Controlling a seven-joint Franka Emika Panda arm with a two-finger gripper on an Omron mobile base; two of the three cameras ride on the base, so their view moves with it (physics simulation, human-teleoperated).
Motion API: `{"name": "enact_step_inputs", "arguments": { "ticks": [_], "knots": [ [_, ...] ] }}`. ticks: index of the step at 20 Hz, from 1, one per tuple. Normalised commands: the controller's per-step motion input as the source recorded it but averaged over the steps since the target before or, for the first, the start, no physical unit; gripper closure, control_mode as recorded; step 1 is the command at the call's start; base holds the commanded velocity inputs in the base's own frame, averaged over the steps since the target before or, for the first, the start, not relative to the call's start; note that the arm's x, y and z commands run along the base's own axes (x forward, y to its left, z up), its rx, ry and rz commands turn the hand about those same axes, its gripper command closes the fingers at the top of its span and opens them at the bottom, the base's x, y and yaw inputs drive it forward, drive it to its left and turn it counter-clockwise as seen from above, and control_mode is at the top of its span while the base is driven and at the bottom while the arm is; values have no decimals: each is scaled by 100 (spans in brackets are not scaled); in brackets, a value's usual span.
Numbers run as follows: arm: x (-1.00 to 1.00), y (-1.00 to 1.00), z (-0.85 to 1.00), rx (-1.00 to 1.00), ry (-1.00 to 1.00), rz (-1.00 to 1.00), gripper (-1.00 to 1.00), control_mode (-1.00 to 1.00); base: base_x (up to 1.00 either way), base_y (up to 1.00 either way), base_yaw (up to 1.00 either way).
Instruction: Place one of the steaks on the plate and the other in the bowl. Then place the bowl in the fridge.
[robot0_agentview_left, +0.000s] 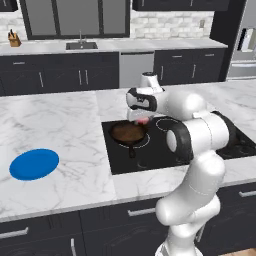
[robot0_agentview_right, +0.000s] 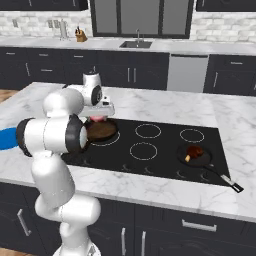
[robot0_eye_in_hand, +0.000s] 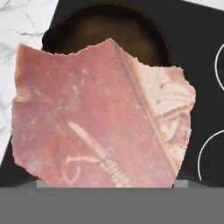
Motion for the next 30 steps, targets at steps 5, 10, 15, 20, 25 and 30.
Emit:
{"name": "enact_step_inputs", "arguments": {
  "ticks": [5,10,15,20,25,30],
  "knots": [
    [-100,-7,81,0,-5,-1,100,-100,0,0,0],
    [-100,0,68,0,11,-8,100,-100,0,0,0],
    [-97,0,6,0,27,-10,100,-100,0,0,0],
    [-48,-12,-37,0,11,-3,100,-100,0,0,0],
    [-58,-2,-54,0,2,-2,100,-100,0,0,0],
    [-16,-4,-14,0,2,-1,100,-100,0,0,0]
  ]
}}
